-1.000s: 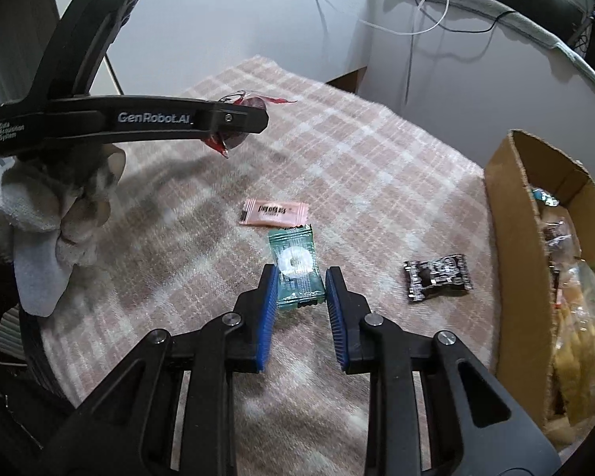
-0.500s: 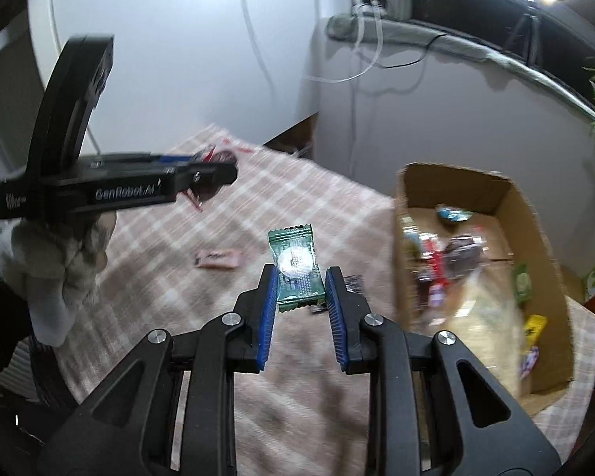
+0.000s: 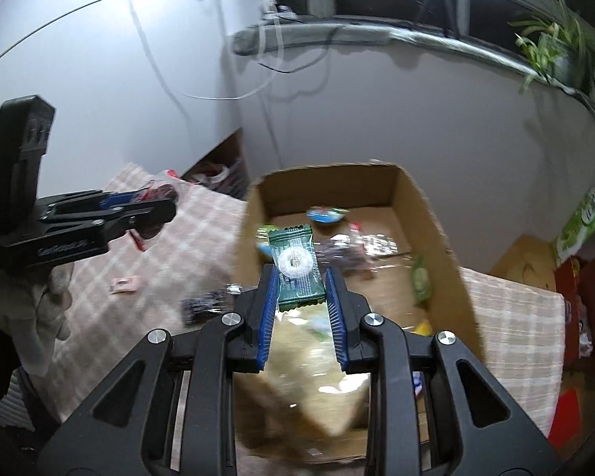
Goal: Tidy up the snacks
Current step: 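Carry the candy bag and teal mint toward the box with both tools, then lower both held candies into the box and open both tools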
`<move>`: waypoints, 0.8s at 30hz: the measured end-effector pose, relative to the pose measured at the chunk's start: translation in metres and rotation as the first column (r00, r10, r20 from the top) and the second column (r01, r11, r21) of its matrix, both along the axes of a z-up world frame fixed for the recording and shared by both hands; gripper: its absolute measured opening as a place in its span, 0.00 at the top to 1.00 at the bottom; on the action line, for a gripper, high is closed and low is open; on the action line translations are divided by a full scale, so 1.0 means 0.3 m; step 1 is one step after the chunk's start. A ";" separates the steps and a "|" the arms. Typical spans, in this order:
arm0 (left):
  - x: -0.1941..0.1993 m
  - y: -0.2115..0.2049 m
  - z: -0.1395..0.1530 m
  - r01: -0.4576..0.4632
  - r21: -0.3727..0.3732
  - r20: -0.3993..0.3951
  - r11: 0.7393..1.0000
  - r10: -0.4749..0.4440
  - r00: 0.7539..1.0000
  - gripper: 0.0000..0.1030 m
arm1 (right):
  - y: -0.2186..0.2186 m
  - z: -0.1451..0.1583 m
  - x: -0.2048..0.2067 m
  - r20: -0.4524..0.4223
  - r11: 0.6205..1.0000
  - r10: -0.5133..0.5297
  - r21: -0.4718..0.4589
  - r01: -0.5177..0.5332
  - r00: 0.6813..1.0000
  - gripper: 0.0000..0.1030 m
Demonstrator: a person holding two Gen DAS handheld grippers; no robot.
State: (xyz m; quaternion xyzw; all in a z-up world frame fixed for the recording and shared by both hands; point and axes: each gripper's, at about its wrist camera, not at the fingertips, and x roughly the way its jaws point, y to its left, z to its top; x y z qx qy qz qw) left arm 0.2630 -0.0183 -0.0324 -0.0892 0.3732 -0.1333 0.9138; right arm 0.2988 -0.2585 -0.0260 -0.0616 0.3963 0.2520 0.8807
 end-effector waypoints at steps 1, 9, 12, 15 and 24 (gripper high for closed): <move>0.010 -0.016 -0.001 0.007 0.002 -0.001 1.000 -0.007 1.000 0.70 | -0.015 -0.005 0.011 -0.003 1.000 -0.007 0.000 0.007 1.000 0.75; 0.098 -0.150 -0.015 0.072 0.017 -0.017 0.997 -0.072 0.997 0.70 | -0.085 -0.058 0.098 -0.028 0.999 -0.043 -0.011 0.043 0.999 0.75; 0.122 -0.195 -0.026 0.092 0.023 -0.025 0.995 -0.091 0.996 0.70 | -0.097 -0.070 0.112 -0.034 0.999 -0.046 -0.007 0.046 0.998 0.75; 0.140 -0.223 -0.034 0.103 0.023 -0.031 0.994 -0.103 0.994 0.70 | -0.103 -0.079 0.123 -0.034 0.999 -0.047 -0.010 0.046 0.998 0.75; 0.161 -0.267 -0.047 0.124 0.036 -0.043 0.992 -0.122 0.992 0.70 | -0.112 -0.092 0.125 -0.031 0.999 -0.052 -0.008 0.052 0.998 0.73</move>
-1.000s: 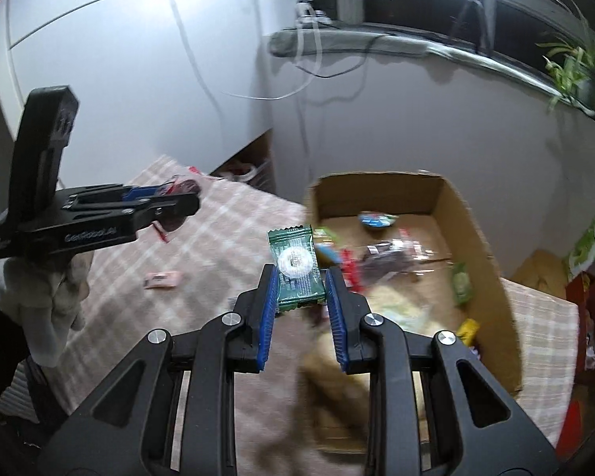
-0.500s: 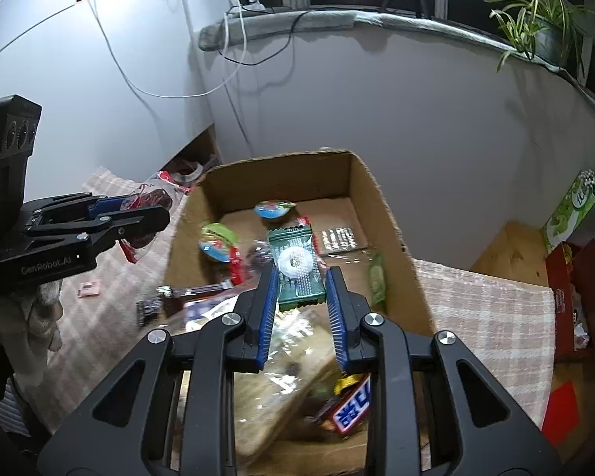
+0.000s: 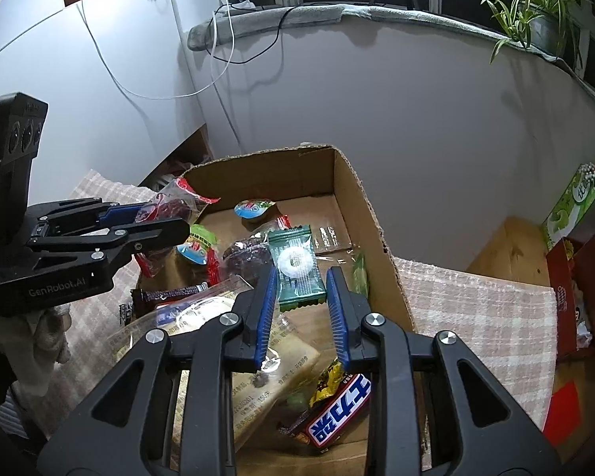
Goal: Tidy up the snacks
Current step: 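Lower both held candies into the box and open both tools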
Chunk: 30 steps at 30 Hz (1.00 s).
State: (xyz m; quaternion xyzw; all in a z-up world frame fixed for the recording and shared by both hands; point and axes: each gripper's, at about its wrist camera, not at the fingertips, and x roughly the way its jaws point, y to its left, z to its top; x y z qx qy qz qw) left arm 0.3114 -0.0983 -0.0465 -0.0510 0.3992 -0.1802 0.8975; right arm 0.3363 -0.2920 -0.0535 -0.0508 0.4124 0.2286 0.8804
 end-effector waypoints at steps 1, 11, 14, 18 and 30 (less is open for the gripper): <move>-0.001 -0.003 0.000 -0.001 0.002 0.002 1.000 0.001 1.000 0.70 | 0.000 0.000 0.000 0.000 1.000 -0.001 0.000 0.001 1.000 0.71; -0.006 -0.014 0.014 -0.006 0.011 0.019 1.000 0.006 1.000 0.47 | -0.014 0.016 -0.019 0.036 1.000 -0.024 -0.012 0.025 0.999 0.29; -0.011 -0.012 0.021 -0.012 0.014 0.027 1.000 0.012 1.000 0.41 | -0.018 0.022 -0.029 0.043 0.999 -0.030 -0.014 0.031 0.999 0.23; -0.017 -0.013 0.027 -0.011 0.014 0.030 1.000 0.010 0.999 0.41 | -0.013 0.024 -0.039 0.044 0.999 -0.035 -0.031 0.036 0.998 0.21; -0.075 0.015 0.067 -0.016 0.006 0.055 1.000 0.015 0.998 0.41 | 0.001 0.066 -0.107 0.063 0.998 -0.047 -0.029 0.049 0.997 0.20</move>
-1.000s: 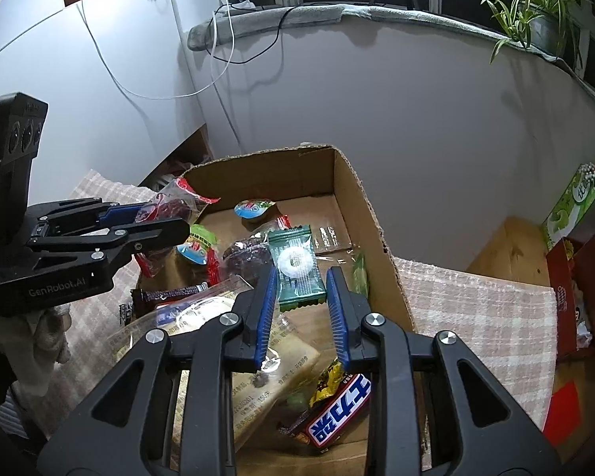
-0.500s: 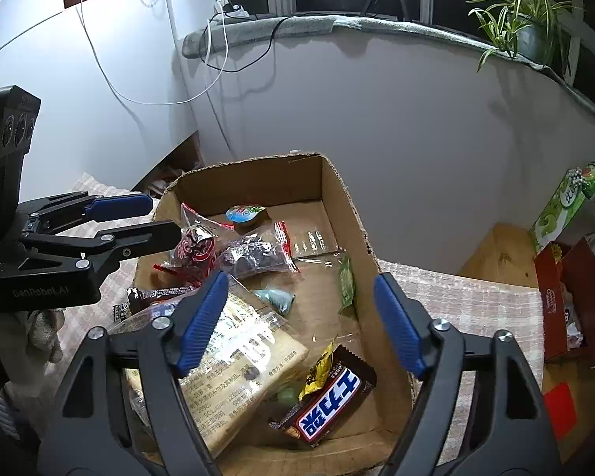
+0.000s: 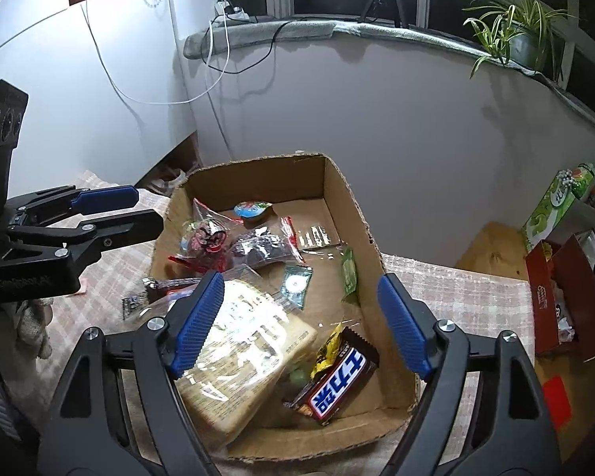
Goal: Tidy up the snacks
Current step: 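Lower both held candies into the box and open both tools, then move both tools back from the box to the pink and black candies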
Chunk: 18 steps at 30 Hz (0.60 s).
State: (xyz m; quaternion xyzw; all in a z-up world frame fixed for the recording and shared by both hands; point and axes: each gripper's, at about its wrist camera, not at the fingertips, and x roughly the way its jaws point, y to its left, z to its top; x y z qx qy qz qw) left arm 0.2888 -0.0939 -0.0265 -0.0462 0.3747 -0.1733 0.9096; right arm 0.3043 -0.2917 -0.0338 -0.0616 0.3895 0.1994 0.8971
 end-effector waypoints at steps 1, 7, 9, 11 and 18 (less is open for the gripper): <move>-0.005 0.003 0.003 -0.001 -0.001 0.002 1.000 0.001 1.000 0.41 | 0.003 0.005 -0.009 0.007 1.000 -0.001 0.000 0.001 1.000 0.20; -0.055 0.031 0.035 -0.008 -0.002 0.024 1.000 0.008 1.000 0.41 | 0.031 0.031 -0.062 0.035 1.000 0.005 0.002 -0.005 0.999 0.20; -0.072 0.042 0.043 -0.010 -0.002 0.028 1.000 0.010 1.000 0.41 | 0.042 0.038 -0.084 0.050 1.000 0.014 0.001 -0.014 0.999 0.20; -0.091 0.058 0.050 -0.014 -0.006 0.033 1.000 0.014 0.999 0.41 | 0.055 0.045 -0.109 0.065 1.000 0.022 -0.003 -0.022 0.998 0.20; -0.153 0.132 0.072 -0.042 -0.019 0.046 0.999 0.043 0.998 0.41 | 0.091 0.073 -0.172 0.082 0.999 0.040 0.002 -0.040 0.996 0.20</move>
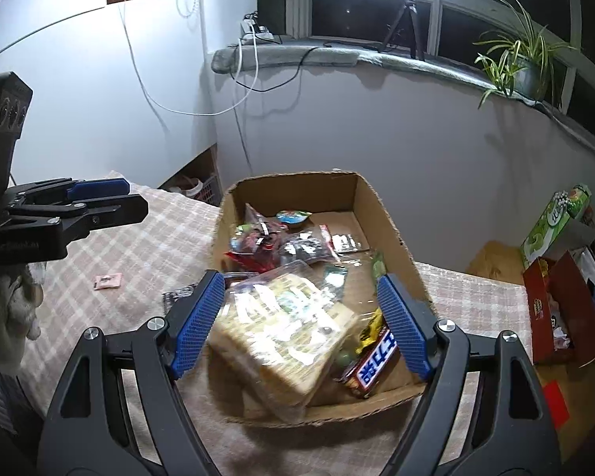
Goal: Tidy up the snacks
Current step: 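Move both tools back from the box to the pink and black candies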
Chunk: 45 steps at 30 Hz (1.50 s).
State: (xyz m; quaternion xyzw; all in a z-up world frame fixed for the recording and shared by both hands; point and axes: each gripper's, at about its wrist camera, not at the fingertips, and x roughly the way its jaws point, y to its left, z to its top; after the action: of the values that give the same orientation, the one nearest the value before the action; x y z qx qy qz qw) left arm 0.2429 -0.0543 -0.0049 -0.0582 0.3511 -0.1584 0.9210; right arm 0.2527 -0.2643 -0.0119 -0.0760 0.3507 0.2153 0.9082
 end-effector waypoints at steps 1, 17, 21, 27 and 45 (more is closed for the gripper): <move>-0.007 0.012 0.002 -0.005 -0.001 0.001 1.000 0.005 1.000 0.41 | 0.005 0.007 -0.012 0.001 1.000 0.002 0.012 -0.002 1.000 0.20; -0.163 0.287 -0.063 -0.107 -0.038 -0.043 0.994 0.105 0.994 0.41 | 0.163 -0.038 -0.175 -0.107 0.985 0.075 0.161 -0.057 0.991 0.20; -0.197 0.336 -0.105 -0.114 -0.027 -0.069 0.993 0.112 0.991 0.41 | 0.220 -0.108 -0.182 -0.160 0.982 0.065 0.188 -0.034 0.985 0.20; -0.226 0.370 -0.180 -0.083 0.002 -0.111 0.997 0.083 0.990 0.41 | 0.316 -0.217 -0.163 -0.238 0.986 0.028 0.164 0.012 0.971 0.22; -0.195 0.332 -0.317 0.123 0.140 -0.174 0.983 -0.098 0.980 0.48 | 0.438 -0.362 0.016 -0.306 0.982 -0.155 0.056 0.180 0.939 0.38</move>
State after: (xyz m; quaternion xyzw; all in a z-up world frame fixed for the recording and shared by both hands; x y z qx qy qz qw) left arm 0.1844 0.0453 -0.0998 0.0178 0.4401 -0.1774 0.8801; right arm 0.2575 -0.1328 -0.1205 0.0256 0.4805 0.1608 0.8618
